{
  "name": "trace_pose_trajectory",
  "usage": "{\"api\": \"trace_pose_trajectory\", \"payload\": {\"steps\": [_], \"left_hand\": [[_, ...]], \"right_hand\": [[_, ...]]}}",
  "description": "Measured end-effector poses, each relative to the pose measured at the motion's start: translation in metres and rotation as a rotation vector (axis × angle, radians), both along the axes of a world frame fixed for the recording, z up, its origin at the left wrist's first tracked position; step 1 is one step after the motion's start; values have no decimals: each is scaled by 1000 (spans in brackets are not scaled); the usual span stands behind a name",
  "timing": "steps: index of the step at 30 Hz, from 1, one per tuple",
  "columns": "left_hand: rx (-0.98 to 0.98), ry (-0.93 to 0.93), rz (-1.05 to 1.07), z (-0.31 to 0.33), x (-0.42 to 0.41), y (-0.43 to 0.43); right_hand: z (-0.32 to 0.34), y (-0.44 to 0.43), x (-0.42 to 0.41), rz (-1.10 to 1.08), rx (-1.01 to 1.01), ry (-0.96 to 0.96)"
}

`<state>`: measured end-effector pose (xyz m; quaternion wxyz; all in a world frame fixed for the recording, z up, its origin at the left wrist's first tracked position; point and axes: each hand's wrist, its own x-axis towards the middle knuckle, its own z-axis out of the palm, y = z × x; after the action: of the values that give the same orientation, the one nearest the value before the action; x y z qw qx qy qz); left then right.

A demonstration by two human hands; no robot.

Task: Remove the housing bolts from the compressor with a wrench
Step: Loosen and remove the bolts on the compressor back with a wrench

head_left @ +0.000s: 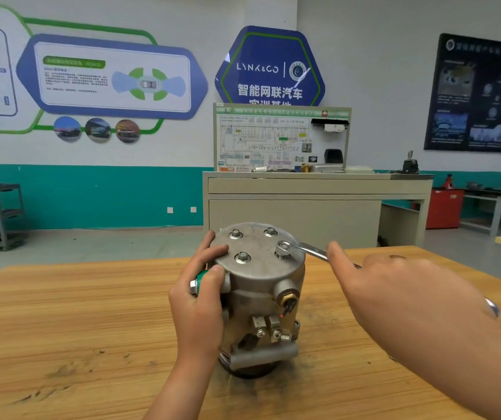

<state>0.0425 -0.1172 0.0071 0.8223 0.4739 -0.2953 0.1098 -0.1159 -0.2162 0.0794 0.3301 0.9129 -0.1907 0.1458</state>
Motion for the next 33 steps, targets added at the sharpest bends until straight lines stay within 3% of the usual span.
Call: {"api": "trace_pose_trajectory", "payload": {"steps": [4,8,13,17,18,20,22,24,29,33], "left_hand": [[10,-4,-15,1,2,1],[35,-2,-25,2,0,-2],[57,-13,-33,5,0,-5],[48,2,-15,7,-6,-10],[49,6,-12,7,-7,-10],[44,4,-5,5,-6,-8],[26,2,23,3,-5,-8],[9,-13,58,-1,-5,-8],[-22,-21,72,-3,-7,-9],[-21,-29,66,-3,-9,-9]], "right_hand": [[-10,-27,-8,202,-42,-299],[-9,-72,12,418,-124,-407],[9,-103,77,513,-89,-440],[37,-87,116,589,-118,-240],[43,-84,115,590,-118,-298],[59,-77,99,557,97,-634],[65,-73,76,530,265,-831],[59,-71,49,499,324,-724],[17,-41,-6,251,237,-270],[2,-40,-11,193,264,-184]]}}
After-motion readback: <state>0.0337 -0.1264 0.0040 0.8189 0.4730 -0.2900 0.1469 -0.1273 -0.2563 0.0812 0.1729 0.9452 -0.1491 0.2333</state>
